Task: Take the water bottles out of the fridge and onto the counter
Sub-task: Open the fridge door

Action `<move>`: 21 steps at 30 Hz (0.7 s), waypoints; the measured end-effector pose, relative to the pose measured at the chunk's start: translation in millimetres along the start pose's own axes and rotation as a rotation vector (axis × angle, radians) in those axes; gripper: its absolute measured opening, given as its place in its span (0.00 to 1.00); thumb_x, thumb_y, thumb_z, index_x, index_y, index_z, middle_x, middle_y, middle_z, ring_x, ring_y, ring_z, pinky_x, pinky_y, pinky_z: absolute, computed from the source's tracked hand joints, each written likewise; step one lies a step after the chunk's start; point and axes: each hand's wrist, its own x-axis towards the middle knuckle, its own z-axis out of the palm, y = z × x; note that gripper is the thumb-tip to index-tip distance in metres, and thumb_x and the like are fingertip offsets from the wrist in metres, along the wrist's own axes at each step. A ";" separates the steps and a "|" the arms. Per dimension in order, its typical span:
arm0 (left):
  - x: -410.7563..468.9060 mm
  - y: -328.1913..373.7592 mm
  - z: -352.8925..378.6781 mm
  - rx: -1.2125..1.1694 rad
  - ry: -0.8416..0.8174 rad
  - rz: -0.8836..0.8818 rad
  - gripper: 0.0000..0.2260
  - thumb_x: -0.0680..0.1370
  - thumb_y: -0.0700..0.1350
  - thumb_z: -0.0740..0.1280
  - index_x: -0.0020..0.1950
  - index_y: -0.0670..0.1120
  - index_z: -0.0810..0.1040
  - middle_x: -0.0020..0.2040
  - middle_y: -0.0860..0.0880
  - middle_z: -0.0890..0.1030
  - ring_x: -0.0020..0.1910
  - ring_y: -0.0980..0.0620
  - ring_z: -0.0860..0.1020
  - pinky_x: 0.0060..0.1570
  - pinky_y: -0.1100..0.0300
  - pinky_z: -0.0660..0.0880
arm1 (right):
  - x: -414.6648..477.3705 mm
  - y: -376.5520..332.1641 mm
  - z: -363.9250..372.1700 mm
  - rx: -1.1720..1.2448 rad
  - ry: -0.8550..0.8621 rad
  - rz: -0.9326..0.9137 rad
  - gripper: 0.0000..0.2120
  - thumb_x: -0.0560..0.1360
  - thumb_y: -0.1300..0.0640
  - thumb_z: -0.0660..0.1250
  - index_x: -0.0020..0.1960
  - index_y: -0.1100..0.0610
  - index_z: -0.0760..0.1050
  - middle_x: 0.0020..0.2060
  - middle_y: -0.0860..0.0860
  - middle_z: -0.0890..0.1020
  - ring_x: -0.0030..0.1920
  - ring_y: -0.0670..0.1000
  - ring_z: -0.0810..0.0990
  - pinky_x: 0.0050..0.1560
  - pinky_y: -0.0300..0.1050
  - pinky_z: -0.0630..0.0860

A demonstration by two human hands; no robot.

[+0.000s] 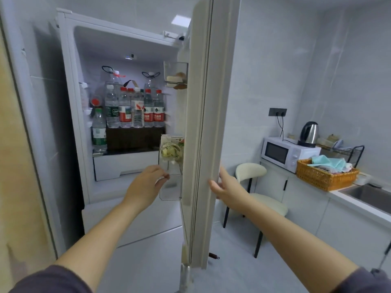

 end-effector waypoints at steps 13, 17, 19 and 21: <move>35.7 69.1 67.3 -0.046 -0.154 0.203 0.11 0.82 0.42 0.61 0.62 0.45 0.79 0.61 0.48 0.79 0.62 0.49 0.73 0.61 0.56 0.68 | -21.9 65.8 -66.1 -0.008 0.263 0.211 0.11 0.84 0.59 0.55 0.57 0.67 0.67 0.48 0.68 0.76 0.45 0.66 0.76 0.49 0.62 0.77; 58.5 74.0 71.8 0.008 -0.255 0.300 0.12 0.83 0.48 0.60 0.63 0.47 0.78 0.60 0.50 0.79 0.60 0.50 0.74 0.60 0.55 0.68 | -15.6 89.9 -80.3 0.016 0.352 0.270 0.10 0.84 0.58 0.54 0.55 0.66 0.68 0.45 0.63 0.77 0.44 0.61 0.75 0.49 0.58 0.75; 70.5 76.9 77.9 0.018 -0.271 0.324 0.13 0.82 0.52 0.60 0.60 0.48 0.79 0.57 0.51 0.80 0.57 0.51 0.74 0.58 0.56 0.68 | -11.9 102.4 -86.8 0.018 0.389 0.293 0.09 0.84 0.58 0.54 0.50 0.62 0.69 0.40 0.57 0.76 0.40 0.56 0.73 0.45 0.53 0.72; 82.8 80.2 86.6 0.009 -0.302 0.351 0.14 0.82 0.54 0.60 0.59 0.49 0.80 0.54 0.51 0.80 0.54 0.51 0.75 0.53 0.56 0.69 | -7.5 113.4 -92.0 0.021 0.433 0.316 0.10 0.84 0.58 0.55 0.45 0.58 0.68 0.36 0.52 0.73 0.37 0.51 0.71 0.43 0.49 0.70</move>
